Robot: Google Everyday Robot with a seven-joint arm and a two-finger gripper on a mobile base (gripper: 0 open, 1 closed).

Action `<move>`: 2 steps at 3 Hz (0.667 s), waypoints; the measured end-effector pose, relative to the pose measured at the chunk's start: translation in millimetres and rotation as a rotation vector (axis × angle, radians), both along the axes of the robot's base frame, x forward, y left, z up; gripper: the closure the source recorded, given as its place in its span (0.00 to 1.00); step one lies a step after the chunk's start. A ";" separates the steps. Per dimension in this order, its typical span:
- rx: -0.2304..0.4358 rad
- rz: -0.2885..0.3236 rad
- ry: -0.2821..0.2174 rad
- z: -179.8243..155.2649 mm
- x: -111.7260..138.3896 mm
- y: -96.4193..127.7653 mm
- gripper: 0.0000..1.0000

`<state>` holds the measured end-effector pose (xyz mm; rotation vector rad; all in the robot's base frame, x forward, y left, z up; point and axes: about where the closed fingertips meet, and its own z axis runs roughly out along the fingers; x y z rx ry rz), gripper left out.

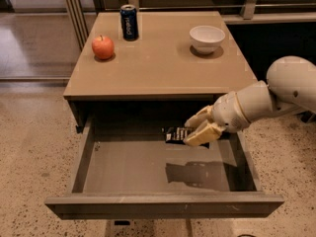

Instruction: Place rxbar chocolate into top drawer

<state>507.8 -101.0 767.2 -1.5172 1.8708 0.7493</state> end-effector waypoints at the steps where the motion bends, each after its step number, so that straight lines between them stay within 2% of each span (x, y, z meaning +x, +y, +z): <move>1: -0.002 0.038 -0.004 -70.3 -22.3 5.6 1.00; 2: -0.030 0.067 0.051 -153.2 -35.9 8.1 1.00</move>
Offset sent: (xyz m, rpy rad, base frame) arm -0.0461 0.0060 -0.2247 -0.0635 0.0961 0.0881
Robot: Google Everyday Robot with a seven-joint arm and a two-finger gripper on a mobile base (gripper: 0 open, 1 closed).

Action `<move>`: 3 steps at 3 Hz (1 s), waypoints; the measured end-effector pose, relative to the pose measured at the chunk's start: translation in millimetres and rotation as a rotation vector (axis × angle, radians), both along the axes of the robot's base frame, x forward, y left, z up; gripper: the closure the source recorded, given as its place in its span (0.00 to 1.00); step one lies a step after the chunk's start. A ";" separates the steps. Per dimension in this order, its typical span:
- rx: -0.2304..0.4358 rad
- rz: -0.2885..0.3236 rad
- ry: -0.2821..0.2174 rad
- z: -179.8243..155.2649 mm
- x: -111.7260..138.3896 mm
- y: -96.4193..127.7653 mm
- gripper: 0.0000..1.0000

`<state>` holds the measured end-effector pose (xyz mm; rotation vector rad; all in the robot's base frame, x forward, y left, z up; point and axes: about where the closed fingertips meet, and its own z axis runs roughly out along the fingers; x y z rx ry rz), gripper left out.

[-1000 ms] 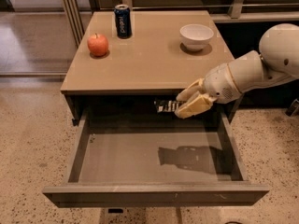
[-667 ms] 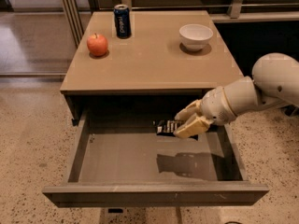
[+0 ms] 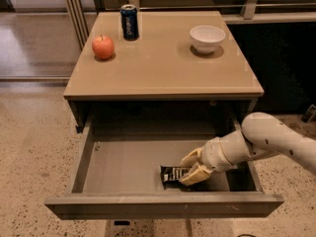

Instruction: Place rxbar chocolate into top drawer

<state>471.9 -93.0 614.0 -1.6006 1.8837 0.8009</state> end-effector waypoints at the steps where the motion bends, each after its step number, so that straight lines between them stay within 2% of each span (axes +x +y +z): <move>1: -0.005 0.004 -0.008 -6.3 1.7 2.6 1.00; 2: -0.010 0.010 -0.059 -5.1 7.3 4.4 1.00; 3: -0.007 0.021 -0.132 -4.6 14.1 8.6 1.00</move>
Offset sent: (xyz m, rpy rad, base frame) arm 0.0182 0.0036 0.0010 -0.0169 -0.1469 0.0119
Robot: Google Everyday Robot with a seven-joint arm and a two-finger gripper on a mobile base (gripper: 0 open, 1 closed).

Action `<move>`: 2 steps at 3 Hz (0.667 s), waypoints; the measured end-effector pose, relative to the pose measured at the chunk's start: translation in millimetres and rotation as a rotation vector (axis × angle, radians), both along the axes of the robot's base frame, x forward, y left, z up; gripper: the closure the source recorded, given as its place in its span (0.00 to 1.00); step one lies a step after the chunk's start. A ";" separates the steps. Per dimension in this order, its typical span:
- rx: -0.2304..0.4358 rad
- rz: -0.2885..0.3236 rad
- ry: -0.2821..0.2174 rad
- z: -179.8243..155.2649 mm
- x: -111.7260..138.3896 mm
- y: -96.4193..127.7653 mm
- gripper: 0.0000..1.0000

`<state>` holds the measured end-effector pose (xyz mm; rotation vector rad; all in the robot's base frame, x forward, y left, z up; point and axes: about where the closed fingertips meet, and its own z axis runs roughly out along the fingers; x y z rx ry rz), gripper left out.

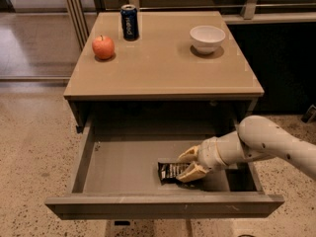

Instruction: Place rxbar chocolate into top drawer

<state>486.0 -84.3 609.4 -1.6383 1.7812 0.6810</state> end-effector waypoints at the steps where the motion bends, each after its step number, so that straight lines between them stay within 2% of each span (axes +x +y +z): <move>1: -0.005 0.012 -0.032 -8.7 6.0 4.5 1.00; 2: -0.020 0.019 -0.029 -20.2 9.9 6.8 1.00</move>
Offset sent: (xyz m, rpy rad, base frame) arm 0.0179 0.0070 -0.0403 -0.0466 -0.0245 0.0220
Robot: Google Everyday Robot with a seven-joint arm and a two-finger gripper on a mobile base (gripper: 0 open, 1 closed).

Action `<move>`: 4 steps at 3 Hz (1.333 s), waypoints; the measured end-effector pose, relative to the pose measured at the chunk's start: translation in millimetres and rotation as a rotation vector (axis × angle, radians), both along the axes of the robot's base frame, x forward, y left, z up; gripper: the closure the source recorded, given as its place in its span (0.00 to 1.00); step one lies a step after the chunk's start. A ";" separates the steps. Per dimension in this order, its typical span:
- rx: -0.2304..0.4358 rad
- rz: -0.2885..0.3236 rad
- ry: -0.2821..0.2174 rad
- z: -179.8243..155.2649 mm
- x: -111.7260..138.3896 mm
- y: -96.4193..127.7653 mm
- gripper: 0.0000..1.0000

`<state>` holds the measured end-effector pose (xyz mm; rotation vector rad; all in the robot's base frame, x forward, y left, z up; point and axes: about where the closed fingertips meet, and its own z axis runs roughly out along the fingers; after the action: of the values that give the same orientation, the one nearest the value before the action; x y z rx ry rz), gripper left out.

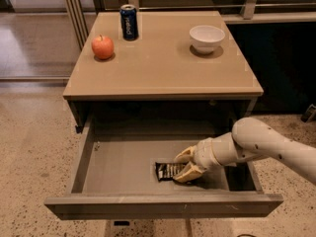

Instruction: Place rxbar chocolate into top drawer

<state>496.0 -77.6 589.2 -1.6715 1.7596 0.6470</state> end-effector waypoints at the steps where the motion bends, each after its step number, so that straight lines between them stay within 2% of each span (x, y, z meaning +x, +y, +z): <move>1: 0.000 0.000 0.000 0.0 0.0 0.0 0.81; 4: 0.000 0.000 0.000 3.7 0.0 0.0 0.11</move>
Offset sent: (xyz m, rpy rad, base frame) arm 0.0000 0.0000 0.0000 0.0000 0.0000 0.0000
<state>496.0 -77.6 592.9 -1.6717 1.7593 0.6465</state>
